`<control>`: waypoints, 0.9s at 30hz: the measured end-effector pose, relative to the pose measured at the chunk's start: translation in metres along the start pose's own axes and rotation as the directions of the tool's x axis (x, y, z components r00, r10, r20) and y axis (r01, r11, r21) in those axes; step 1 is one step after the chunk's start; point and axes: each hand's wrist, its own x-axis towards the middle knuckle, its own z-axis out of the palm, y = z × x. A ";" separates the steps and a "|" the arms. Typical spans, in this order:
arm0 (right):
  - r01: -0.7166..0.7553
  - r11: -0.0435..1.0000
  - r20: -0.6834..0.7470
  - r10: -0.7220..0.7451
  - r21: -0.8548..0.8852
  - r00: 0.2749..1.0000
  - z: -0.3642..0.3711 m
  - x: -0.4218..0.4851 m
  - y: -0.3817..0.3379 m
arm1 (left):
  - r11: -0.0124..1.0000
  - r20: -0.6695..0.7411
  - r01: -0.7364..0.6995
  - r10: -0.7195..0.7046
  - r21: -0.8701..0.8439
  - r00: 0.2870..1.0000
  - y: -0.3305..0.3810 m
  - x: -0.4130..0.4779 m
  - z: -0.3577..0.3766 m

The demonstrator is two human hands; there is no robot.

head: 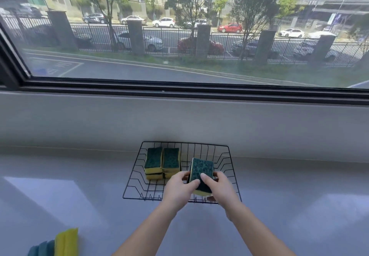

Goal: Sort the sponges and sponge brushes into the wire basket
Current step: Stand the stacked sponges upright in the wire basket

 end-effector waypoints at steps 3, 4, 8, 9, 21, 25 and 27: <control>-0.047 0.999 -0.008 0.047 0.000 0.999 0.002 0.035 0.002 | 0.991 -0.046 0.089 -0.094 -0.101 0.995 -0.005 0.029 0.018; -0.058 0.998 -0.015 0.058 -0.010 0.998 0.003 0.046 0.003 | 0.981 -0.064 0.119 -0.130 -0.151 0.989 -0.006 0.037 0.024; -0.086 0.995 -0.001 0.086 -0.045 0.996 0.008 0.087 0.009 | 0.922 -0.137 0.203 -0.260 -0.330 0.956 -0.013 0.067 0.043; -0.086 0.995 0.015 0.087 -0.054 0.996 0.009 0.096 0.011 | 0.902 -0.152 0.221 -0.294 -0.371 0.943 -0.015 0.073 0.046; -0.101 0.982 -0.034 0.108 0.160 0.994 0.025 0.130 0.033 | 0.959 -0.181 0.200 -0.236 -0.200 0.955 -0.023 0.074 0.066; -0.115 0.968 -0.037 0.126 0.222 0.991 0.031 0.120 0.036 | 0.980 -0.200 0.178 -0.193 -0.092 0.961 -0.026 0.064 0.062; -0.099 0.974 -0.024 0.107 0.205 0.994 0.033 0.117 0.036 | 0.986 -0.191 0.144 -0.157 -0.083 0.969 -0.027 0.062 0.058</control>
